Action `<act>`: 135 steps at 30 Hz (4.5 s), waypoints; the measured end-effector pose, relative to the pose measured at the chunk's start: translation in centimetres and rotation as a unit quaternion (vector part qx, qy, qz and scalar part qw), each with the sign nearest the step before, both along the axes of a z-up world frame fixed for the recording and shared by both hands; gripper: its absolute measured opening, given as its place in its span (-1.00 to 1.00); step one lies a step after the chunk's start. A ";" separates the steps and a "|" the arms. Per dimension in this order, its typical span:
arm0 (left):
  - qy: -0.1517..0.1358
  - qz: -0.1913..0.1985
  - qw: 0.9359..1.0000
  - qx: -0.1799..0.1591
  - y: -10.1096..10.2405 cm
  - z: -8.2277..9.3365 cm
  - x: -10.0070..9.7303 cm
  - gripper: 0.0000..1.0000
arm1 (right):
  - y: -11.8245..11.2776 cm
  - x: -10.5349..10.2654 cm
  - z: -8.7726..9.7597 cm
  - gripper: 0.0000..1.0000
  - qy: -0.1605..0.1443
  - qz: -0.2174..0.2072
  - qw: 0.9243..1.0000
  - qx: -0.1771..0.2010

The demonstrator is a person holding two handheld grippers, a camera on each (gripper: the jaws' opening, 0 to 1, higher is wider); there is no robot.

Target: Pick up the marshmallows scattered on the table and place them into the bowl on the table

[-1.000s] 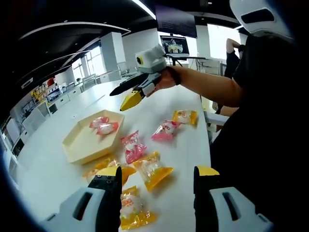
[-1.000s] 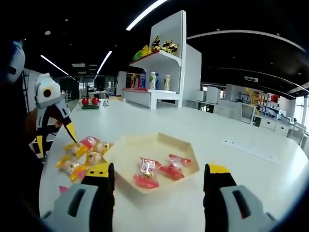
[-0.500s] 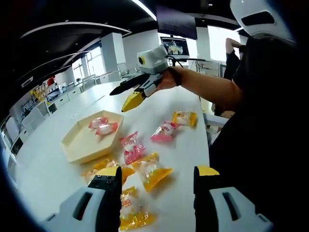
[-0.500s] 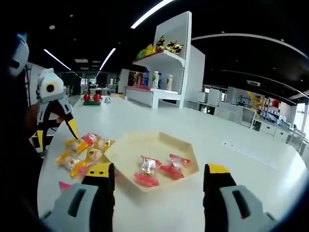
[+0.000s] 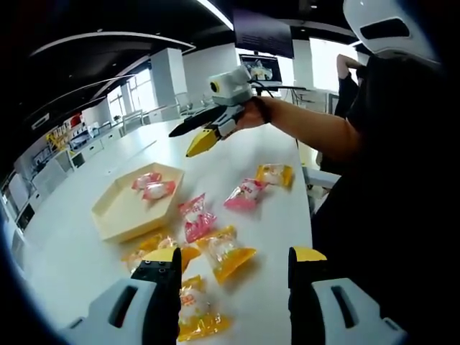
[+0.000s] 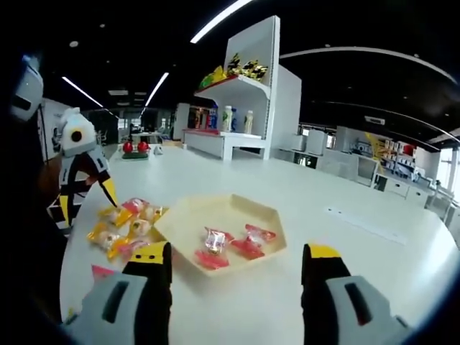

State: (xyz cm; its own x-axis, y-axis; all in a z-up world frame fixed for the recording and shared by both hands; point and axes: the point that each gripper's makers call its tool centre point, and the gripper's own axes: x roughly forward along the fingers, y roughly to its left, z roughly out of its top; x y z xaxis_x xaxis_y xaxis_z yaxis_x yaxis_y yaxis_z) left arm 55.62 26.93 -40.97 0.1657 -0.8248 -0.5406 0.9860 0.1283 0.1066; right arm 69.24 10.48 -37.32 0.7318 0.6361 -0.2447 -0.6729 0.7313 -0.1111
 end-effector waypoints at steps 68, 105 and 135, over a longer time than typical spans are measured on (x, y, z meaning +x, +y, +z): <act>-0.011 -0.011 1.000 0.001 -0.3 0.9 0.5 0.19 | 0.8 -6.7 0.2 0.48 0.059 0.068 0.995 0.047; -0.005 -0.009 1.000 0.001 0.1 0.8 0.6 0.19 | 0.5 -8.9 -1.2 0.52 0.079 0.095 0.992 0.018; -0.009 -0.004 1.000 0.016 0.5 0.4 0.7 0.19 | 2.3 -15.2 -3.4 0.42 0.108 0.215 0.970 -0.012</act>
